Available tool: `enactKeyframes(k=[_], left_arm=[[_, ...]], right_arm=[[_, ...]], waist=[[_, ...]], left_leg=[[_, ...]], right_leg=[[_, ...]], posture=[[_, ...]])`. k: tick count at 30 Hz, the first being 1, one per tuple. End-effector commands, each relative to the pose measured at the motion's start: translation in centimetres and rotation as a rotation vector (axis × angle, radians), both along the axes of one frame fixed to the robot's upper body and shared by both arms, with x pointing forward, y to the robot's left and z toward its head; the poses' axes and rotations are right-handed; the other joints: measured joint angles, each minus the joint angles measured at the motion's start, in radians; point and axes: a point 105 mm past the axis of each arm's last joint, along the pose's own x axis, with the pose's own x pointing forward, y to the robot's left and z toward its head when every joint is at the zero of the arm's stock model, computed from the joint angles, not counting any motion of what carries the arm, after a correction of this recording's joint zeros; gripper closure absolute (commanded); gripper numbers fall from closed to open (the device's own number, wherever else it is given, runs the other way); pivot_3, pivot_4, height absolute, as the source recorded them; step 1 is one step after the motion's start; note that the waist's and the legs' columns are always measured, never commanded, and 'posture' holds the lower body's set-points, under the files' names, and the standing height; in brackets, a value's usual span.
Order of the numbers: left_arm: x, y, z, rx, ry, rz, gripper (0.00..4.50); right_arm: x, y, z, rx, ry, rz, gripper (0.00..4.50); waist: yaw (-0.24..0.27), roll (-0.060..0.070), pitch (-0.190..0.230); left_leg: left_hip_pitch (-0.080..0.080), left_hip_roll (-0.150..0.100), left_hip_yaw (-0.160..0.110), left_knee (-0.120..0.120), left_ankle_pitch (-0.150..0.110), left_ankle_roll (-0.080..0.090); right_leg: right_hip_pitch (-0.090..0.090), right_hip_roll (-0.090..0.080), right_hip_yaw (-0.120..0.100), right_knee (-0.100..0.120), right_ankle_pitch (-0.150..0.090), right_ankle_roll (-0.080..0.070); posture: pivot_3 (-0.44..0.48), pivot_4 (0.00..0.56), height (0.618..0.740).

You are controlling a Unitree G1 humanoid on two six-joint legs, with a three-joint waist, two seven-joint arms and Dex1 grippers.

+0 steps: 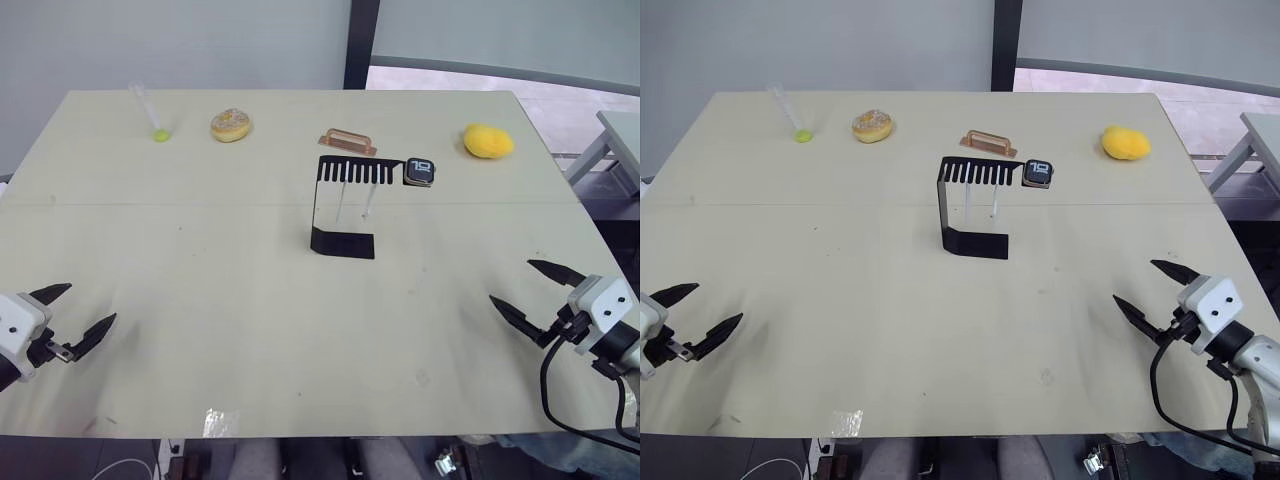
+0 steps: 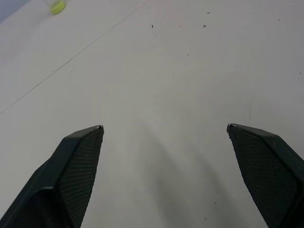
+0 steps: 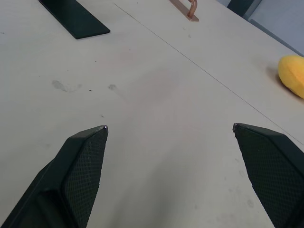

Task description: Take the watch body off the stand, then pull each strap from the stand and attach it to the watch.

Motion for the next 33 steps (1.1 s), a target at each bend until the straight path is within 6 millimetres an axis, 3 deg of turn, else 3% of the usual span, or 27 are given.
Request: enactKeyframes(k=[1, 4, 9, 13, 20, 27, 33], left_arm=[[0.2, -1.9, 1.3, -0.06, -0.026, -0.091, 0.04], [0.8, -5.5, 2.7, -0.196, -0.024, -0.27, 0.04], [1.7, -9.2, 4.4, -0.223, -0.015, -0.436, 0.04], [2.0, -12.7, 6.1, -0.235, -0.016, -0.581, 0.04], [3.1, -17.4, 8.7, -0.287, -0.067, -0.765, 0.04], [3.9, -19.5, 10.5, -0.347, -0.123, -0.821, 0.04], [4.3, -20.3, 11.3, -0.366, -0.153, -0.839, 0.04]], right_arm=[[0.1, 0.3, 1.2, 0.015, -0.043, 0.004, 0.0], [0.4, 1.4, 2.2, 0.169, -0.08, -0.034, 0.0], [-0.1, 4.4, 4.2, 0.365, -0.108, -0.064, 0.0], [-1.0, 7.9, 7.5, 0.496, -0.156, -0.063, 0.0], [-1.3, 13.2, 10.9, 0.638, -0.199, -0.081, 0.0], [1.2, 15.6, 13.4, 0.658, -0.221, -0.212, 0.0], [3.6, 15.7, 14.2, 0.653, -0.213, -0.353, 0.0]], waist=[[0.0, 0.0, 0.0], [0.001, -0.001, -0.001], [0.002, -0.001, -0.001], [0.0, -0.001, -0.001], [-0.001, -0.001, -0.001], [-0.003, -0.001, -0.001], [-0.001, -0.001, -0.001]], left_leg=[[0.0, 0.0, 0.0, 0.0, 0.0, 0.0], [0.0, 0.0, 0.0, 0.0, 0.0, 0.0], [0.0, 0.0, -0.001, 0.001, 0.001, -0.001], [-0.001, 0.0, -0.001, 0.001, 0.001, -0.002], [-0.001, 0.0, -0.002, 0.0, 0.002, -0.003], [-0.002, 0.0, -0.003, 0.002, 0.005, -0.008], [-0.005, 0.0, -0.003, 0.002, 0.008, -0.009]], right_leg=[[0.0, 0.0, 0.0, 0.0, 0.0, 0.0], [0.0, 0.0, 0.0, 0.001, 0.0, 0.0], [-0.001, 0.0, -0.001, 0.003, 0.0, 0.0], [-0.001, 0.001, 0.0, 0.005, 0.0, 0.0], [-0.002, 0.001, 0.0, 0.005, 0.0, 0.0], [-0.004, 0.002, 0.0, 0.006, 0.0, 0.0], [-0.006, 0.002, 0.0, 0.008, 0.0, 0.0]], posture=[[0.0, 0.15, 0.74], [0.0, 0.15, 0.74], [0.0, 0.15, 0.74], [0.0, 0.15, 0.74], [0.0, 0.15, 0.74], [0.0, 0.15, 0.74], [0.0, 0.15, 0.74]])
